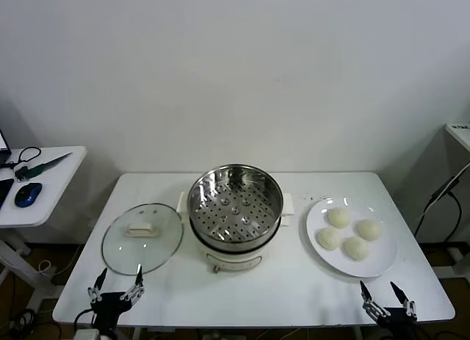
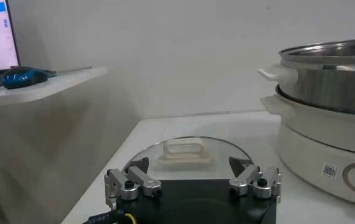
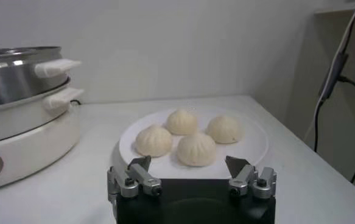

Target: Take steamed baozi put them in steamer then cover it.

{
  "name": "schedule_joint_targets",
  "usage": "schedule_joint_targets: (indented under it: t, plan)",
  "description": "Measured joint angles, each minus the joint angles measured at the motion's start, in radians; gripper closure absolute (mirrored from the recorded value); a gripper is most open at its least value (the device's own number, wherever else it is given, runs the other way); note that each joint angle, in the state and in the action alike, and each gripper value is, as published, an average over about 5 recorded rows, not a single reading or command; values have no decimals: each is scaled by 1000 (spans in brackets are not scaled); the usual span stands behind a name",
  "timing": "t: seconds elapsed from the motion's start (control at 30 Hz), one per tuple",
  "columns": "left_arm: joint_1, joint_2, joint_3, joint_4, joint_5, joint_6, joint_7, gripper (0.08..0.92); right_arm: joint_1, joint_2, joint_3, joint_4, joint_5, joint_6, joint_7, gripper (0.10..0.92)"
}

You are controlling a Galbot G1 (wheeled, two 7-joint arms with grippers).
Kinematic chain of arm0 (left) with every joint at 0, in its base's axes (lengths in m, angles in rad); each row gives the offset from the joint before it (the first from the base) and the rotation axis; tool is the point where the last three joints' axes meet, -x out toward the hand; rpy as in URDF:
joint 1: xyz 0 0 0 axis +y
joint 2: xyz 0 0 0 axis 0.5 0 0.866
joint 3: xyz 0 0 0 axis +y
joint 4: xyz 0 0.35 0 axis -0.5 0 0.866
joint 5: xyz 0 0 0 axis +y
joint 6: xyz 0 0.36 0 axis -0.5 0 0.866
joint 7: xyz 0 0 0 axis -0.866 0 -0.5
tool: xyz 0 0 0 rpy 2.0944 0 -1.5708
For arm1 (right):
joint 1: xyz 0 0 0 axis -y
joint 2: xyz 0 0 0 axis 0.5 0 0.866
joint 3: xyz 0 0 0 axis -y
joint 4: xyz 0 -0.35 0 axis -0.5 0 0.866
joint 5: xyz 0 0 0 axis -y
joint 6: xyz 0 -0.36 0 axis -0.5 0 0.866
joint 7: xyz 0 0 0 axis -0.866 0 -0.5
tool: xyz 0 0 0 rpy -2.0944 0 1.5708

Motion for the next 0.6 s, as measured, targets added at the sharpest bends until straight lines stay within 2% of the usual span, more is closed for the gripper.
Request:
schedule_joint_targets:
  t: [0.3,0.43,0.6]
  plan:
    - [-9,8,4,-15,-7,2,0,177,281,-154,-38,-85,-37,-138,-36,203]
    - [-12,10,8,-22,-12,2,0,177,468,-296,-135,-172,-82,-201,-142,203]
    - [-14,10,11,-25,-14,0,2,177,767,-481,-366,-311,-160,-208,-371,203]
